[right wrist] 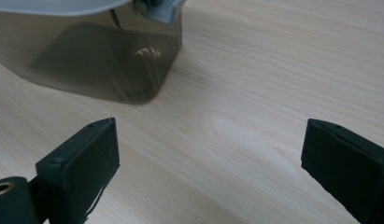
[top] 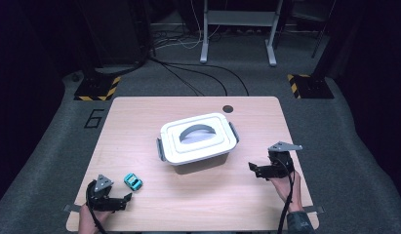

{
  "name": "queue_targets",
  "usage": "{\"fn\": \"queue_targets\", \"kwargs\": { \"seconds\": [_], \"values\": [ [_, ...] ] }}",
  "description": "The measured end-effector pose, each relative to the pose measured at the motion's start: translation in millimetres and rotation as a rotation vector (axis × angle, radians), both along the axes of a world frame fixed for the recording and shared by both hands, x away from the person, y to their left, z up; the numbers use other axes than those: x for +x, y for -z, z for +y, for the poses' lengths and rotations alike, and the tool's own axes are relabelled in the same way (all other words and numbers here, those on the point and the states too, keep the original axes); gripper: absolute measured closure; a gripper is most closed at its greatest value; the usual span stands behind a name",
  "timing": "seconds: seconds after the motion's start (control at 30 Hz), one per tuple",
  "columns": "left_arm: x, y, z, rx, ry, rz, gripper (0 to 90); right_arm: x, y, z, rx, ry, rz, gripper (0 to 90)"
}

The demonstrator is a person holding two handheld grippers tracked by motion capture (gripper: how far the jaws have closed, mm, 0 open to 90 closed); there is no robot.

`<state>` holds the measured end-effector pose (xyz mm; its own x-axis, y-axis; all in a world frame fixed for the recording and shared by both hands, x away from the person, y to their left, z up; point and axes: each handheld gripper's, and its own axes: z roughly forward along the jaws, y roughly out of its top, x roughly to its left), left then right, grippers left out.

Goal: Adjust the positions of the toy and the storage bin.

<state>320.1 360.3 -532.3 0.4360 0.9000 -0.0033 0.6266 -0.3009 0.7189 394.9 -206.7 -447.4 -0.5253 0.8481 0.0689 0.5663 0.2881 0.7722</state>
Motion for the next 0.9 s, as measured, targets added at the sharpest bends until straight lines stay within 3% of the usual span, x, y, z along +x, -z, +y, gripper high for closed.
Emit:
{"fn": "queue_targets", "kwargs": {
  "seconds": [0.5,0.9],
  "values": [
    [0.0,-0.1,0.0,0.000,-0.001,0.001,0.2,6.3,-40.1,20.2,-0.018,-0.064,-0.048,4.9],
    [0.1,0.0,0.0,0.000,-0.001,-0.002,0.2,16.7,-60.1,34.9,-0.028,-0.099,-0.063,5.4]
  ]
}}
